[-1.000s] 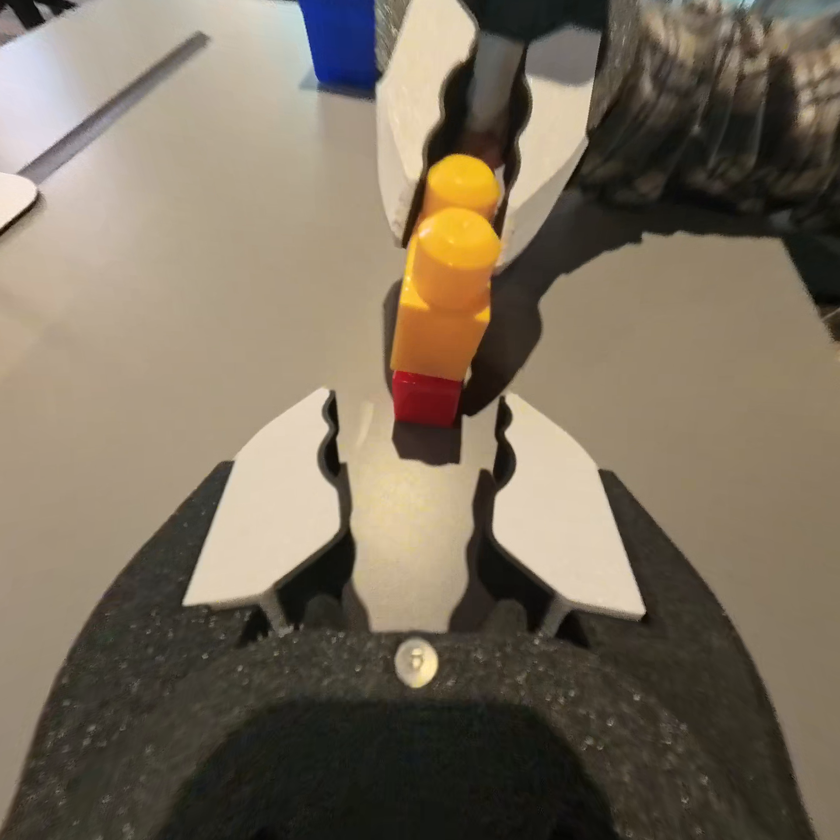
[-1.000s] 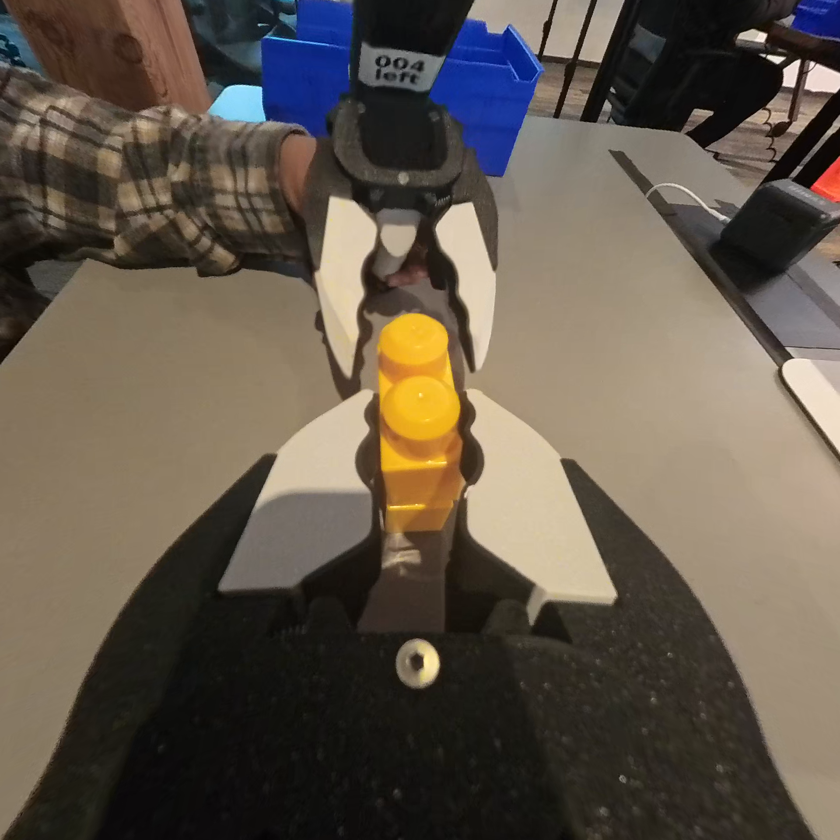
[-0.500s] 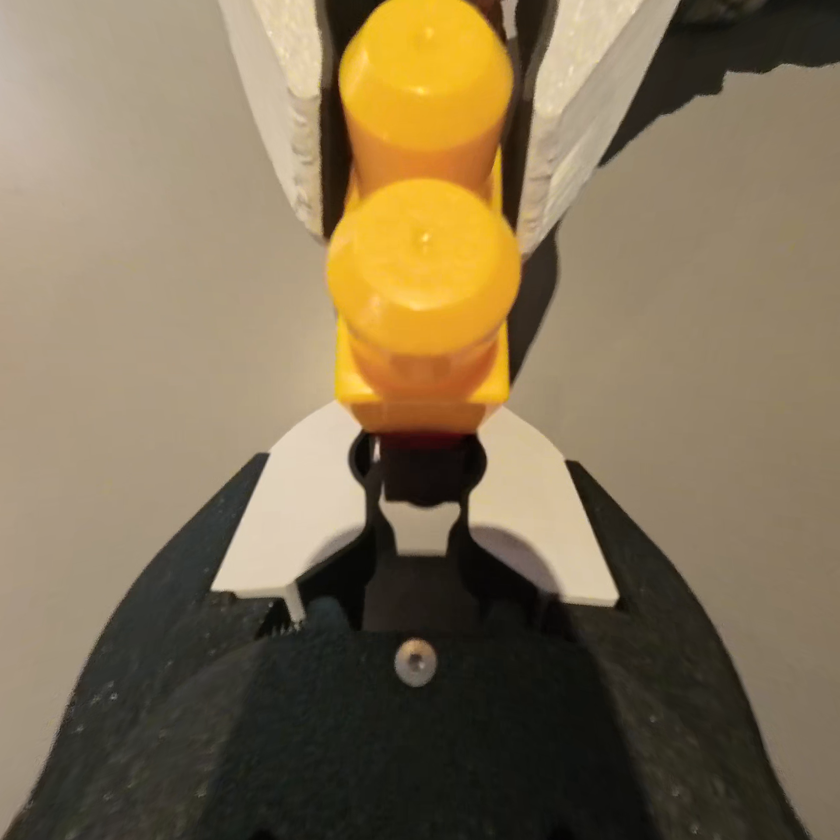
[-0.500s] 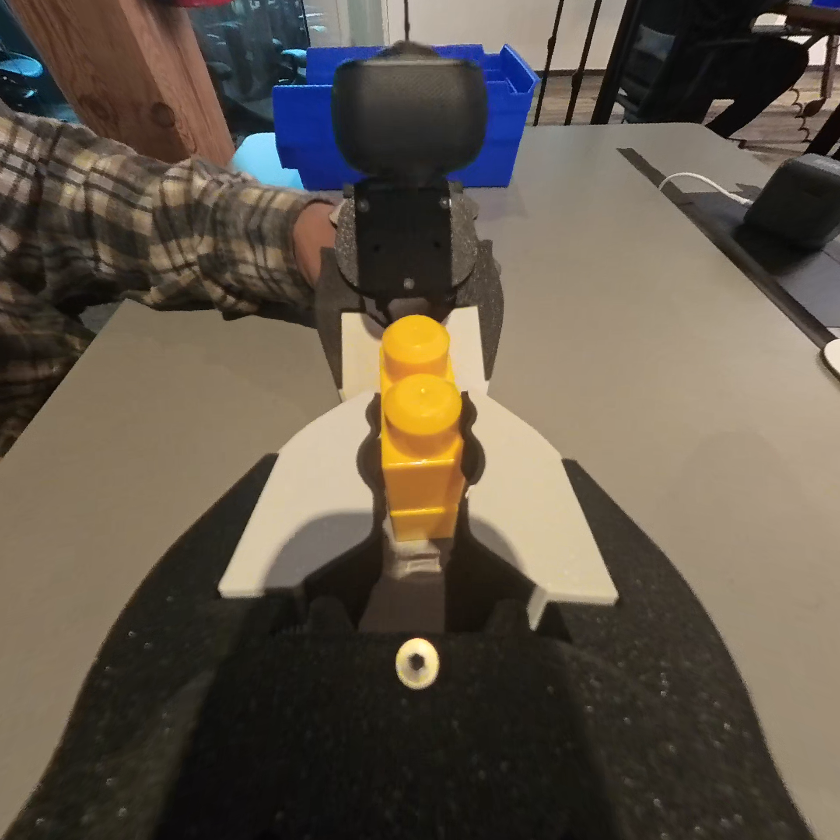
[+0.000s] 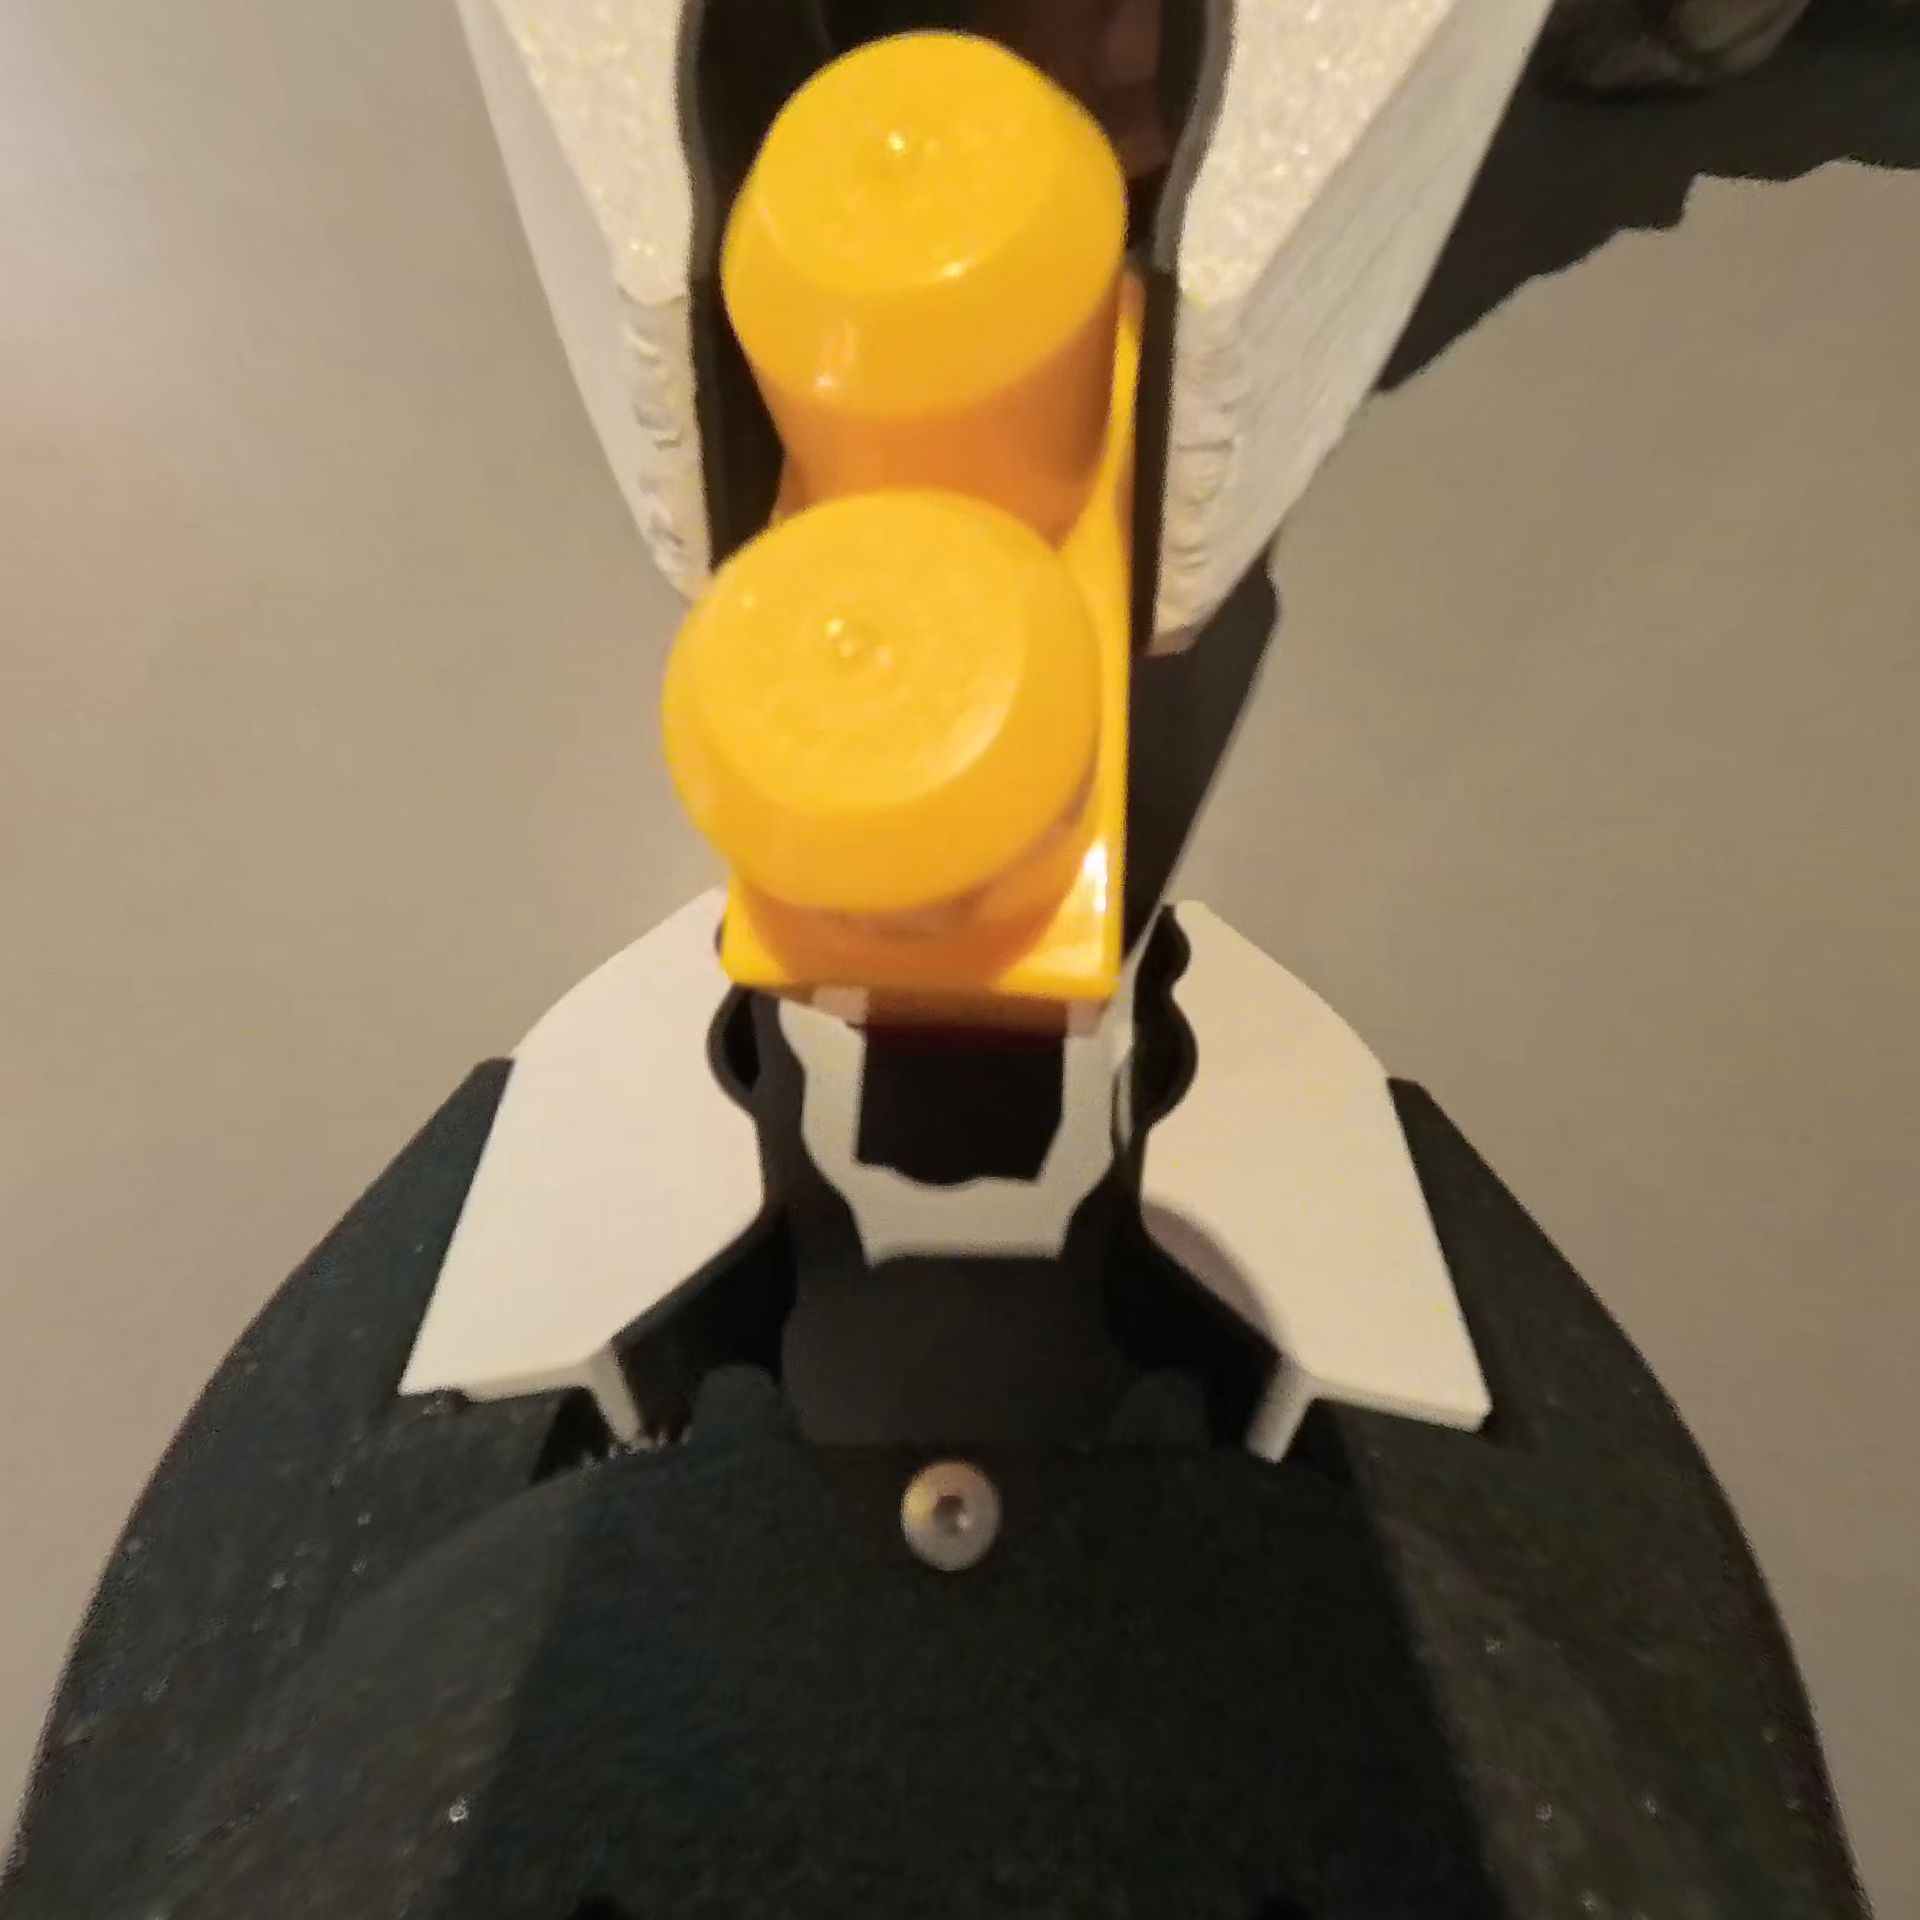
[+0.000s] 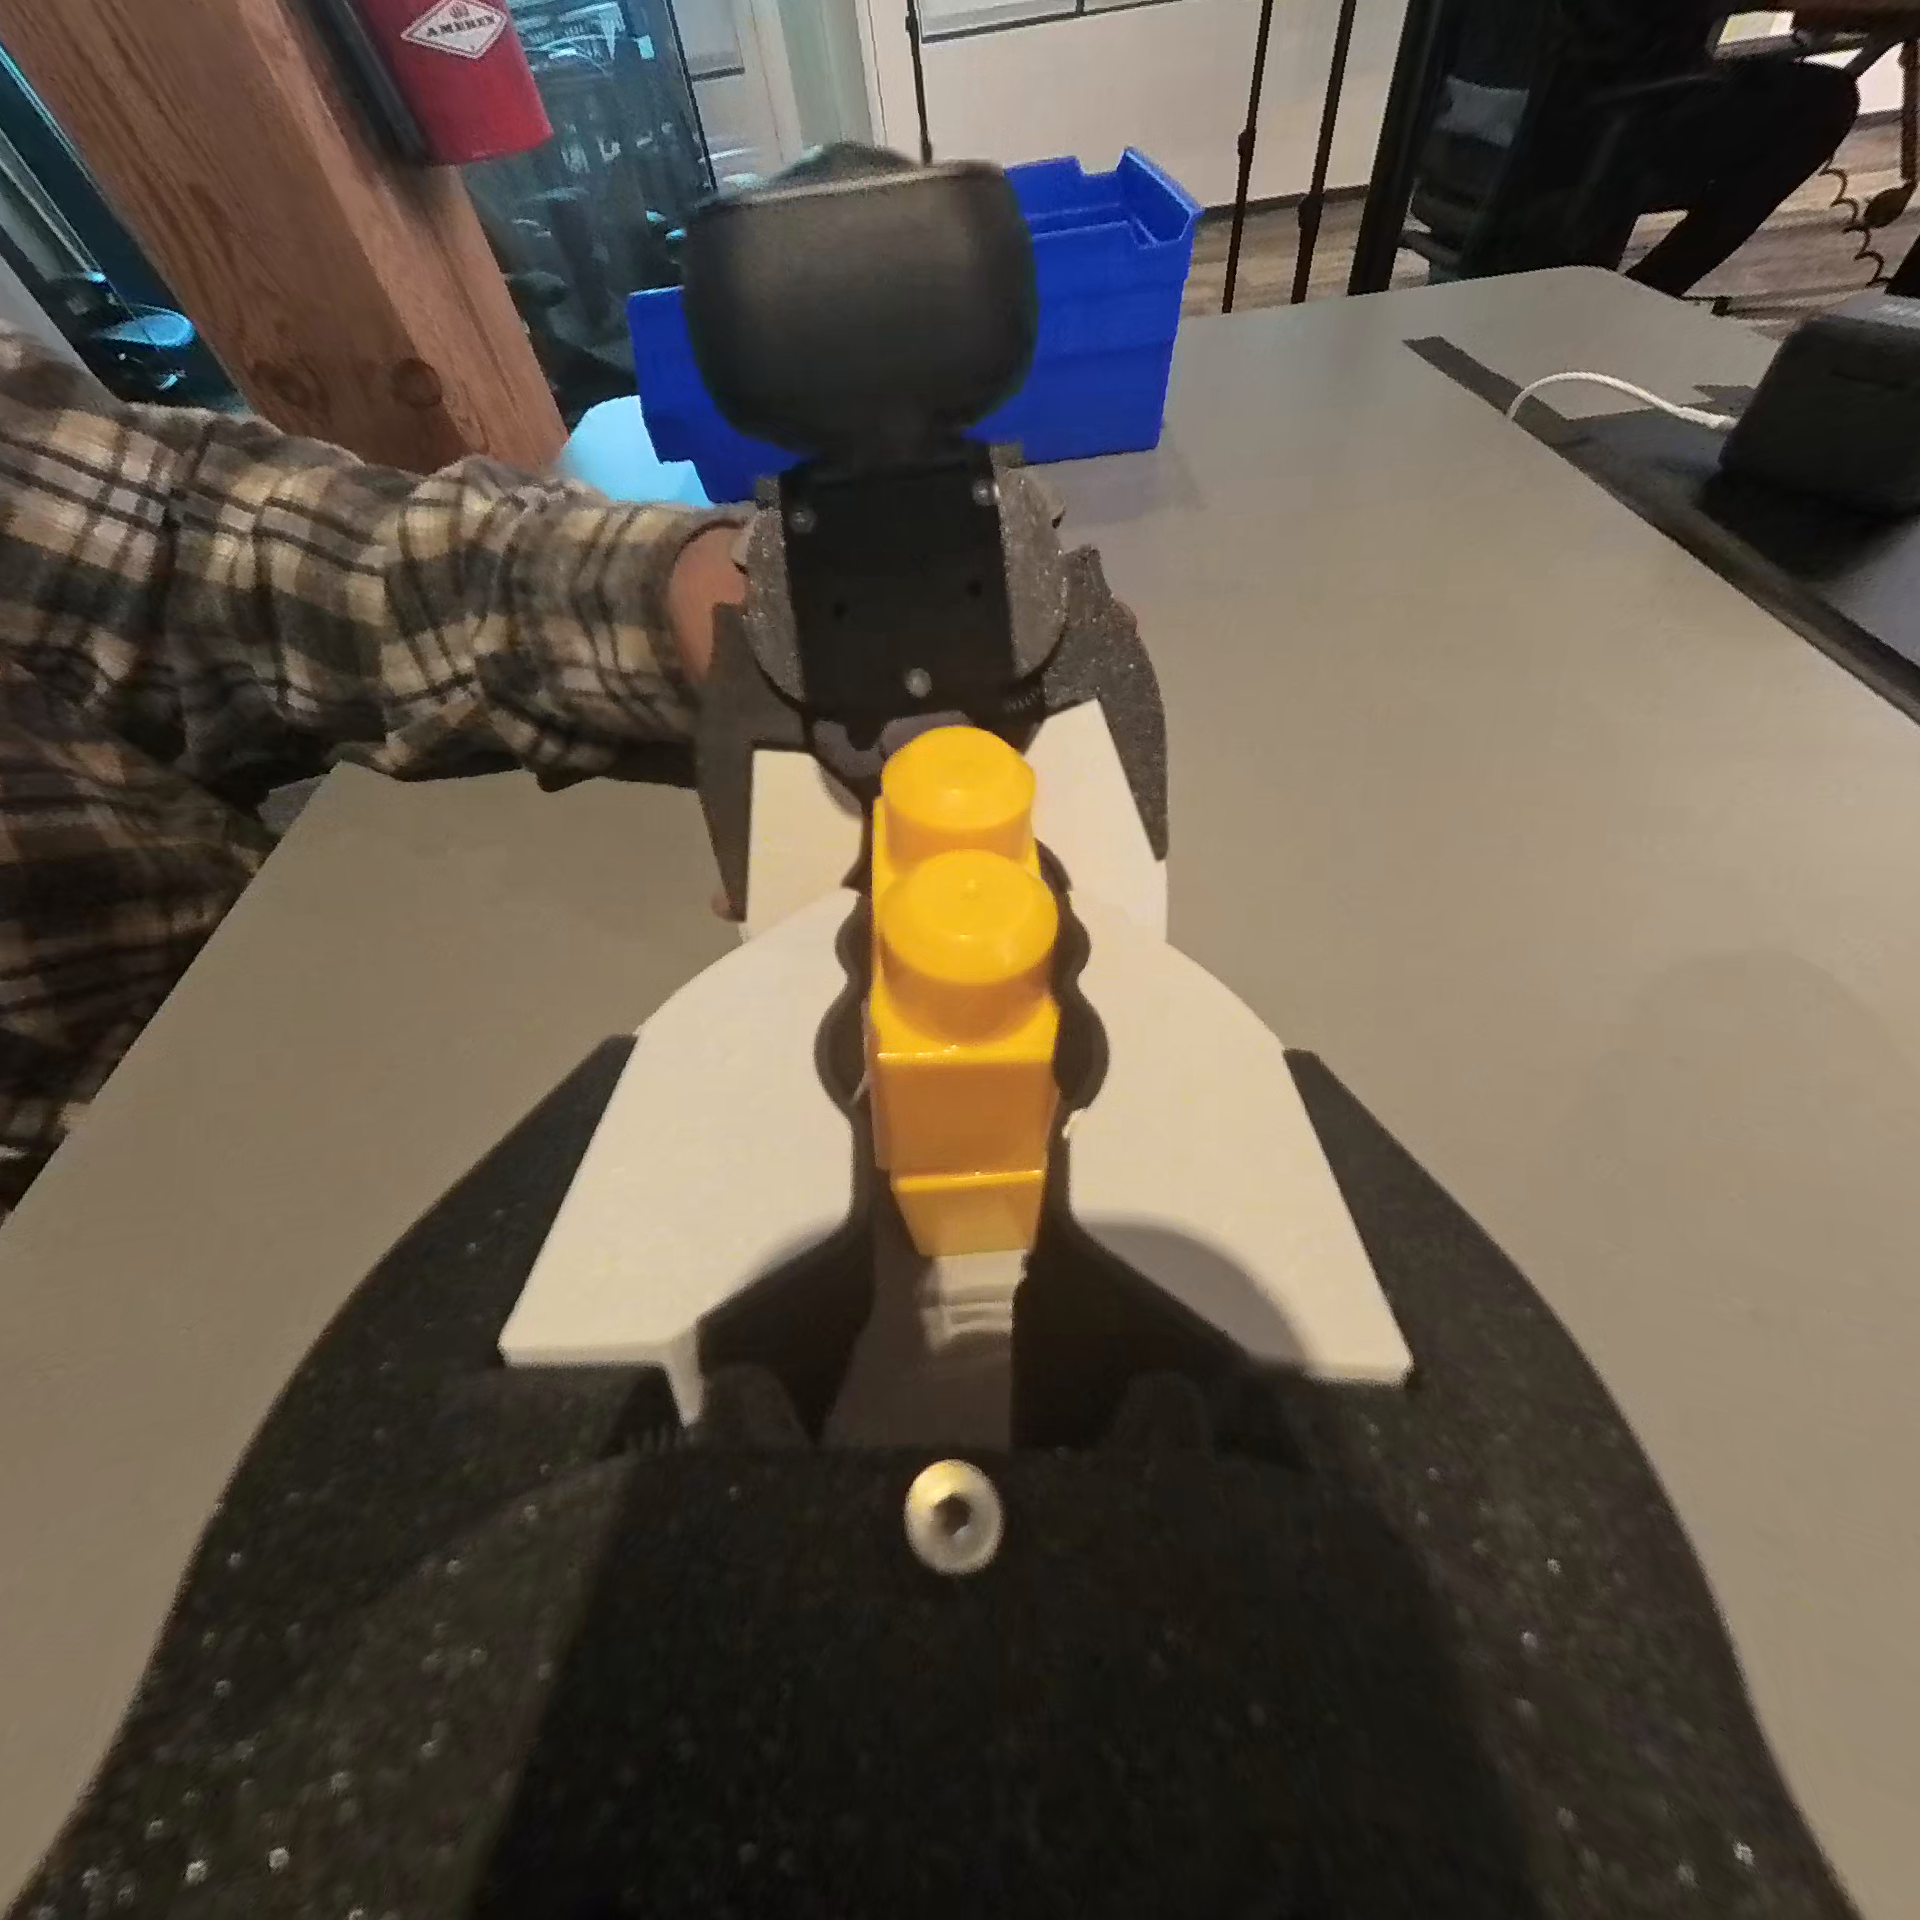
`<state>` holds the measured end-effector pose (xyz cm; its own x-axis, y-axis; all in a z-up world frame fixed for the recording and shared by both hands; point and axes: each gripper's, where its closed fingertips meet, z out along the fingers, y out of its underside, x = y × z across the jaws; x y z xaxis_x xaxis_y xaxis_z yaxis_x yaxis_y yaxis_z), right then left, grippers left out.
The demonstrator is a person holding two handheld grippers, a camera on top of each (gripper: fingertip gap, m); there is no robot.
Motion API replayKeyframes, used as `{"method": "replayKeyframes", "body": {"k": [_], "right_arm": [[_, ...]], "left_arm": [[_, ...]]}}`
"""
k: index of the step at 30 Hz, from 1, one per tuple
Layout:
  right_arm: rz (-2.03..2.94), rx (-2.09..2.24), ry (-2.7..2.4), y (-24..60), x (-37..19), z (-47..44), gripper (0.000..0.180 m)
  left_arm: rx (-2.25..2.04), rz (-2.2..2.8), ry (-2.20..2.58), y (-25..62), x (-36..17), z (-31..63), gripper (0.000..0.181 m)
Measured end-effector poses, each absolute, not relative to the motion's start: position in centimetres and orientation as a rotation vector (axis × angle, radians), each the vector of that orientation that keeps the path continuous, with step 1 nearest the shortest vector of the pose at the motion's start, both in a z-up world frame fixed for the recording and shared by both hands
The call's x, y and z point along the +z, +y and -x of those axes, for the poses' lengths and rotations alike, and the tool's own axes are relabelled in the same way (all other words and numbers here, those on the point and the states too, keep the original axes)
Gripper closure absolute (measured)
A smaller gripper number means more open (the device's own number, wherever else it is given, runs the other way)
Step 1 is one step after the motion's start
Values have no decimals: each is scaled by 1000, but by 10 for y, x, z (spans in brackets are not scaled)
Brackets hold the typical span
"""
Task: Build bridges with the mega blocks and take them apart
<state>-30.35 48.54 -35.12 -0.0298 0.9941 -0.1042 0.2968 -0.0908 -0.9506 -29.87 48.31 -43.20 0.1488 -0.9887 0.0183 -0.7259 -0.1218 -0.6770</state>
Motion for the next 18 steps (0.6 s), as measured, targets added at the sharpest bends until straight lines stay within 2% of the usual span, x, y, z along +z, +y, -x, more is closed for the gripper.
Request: {"method": "replayKeyframes", "body": {"k": [13, 14, 15, 18], "right_arm": [[1442, 1105, -1427, 483, -350, 301, 148], [1430, 1086, -1442, 482, -348, 301, 148], [1422, 1081, -1452, 479, -346, 300, 147], [1427, 1045, -1478, 477, -348, 301, 147]], "left_arm": [[-617, 1889, 1589, 488, -429, 284, 121], [-627, 1882, 1562, 487, -425, 284, 123], [-645, 1876, 1538, 486, -422, 284, 134], [-606, 1875, 1546, 486, -424, 286, 135]]}}
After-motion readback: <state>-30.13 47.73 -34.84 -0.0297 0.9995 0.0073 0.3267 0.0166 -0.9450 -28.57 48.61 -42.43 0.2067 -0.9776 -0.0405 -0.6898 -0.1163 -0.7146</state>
